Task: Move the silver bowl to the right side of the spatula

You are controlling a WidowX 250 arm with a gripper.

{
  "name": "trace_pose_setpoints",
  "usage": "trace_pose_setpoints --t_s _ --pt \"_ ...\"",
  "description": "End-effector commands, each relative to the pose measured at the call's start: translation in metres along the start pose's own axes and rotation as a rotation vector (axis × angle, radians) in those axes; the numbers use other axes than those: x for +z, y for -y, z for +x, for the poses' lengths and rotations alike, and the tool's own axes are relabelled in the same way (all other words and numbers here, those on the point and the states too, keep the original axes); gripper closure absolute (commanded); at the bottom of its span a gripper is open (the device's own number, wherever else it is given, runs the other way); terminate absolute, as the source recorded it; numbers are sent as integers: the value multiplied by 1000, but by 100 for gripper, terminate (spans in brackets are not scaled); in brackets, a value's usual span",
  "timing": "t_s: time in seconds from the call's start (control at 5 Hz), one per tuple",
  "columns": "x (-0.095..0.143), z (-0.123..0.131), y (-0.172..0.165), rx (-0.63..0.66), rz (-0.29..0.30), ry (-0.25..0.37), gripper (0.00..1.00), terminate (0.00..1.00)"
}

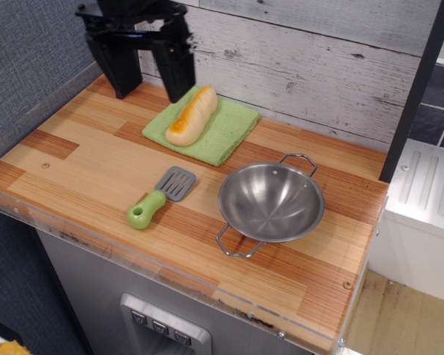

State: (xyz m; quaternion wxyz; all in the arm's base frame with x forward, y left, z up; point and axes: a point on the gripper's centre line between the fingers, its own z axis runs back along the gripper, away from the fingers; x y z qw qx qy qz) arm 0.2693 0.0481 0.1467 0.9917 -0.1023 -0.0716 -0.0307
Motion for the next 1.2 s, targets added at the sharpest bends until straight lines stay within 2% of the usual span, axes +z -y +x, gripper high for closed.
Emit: trace_pose_setpoints --t_s 0.0,0.2,0.4,0.6,0.8,1.0 --pt "-10 5 -10 -106 179 -36 0 0" --pt "-24 9 -6 -127 204 -57 0 0" --pt "-26 3 -12 -87 187 -42 0 0" --pt "-26 -3 -22 -45 138 -34 0 0" --pt "-26 -3 -22 -45 138 -34 0 0" --pt "-26 -3 -22 -45 138 -34 0 100"
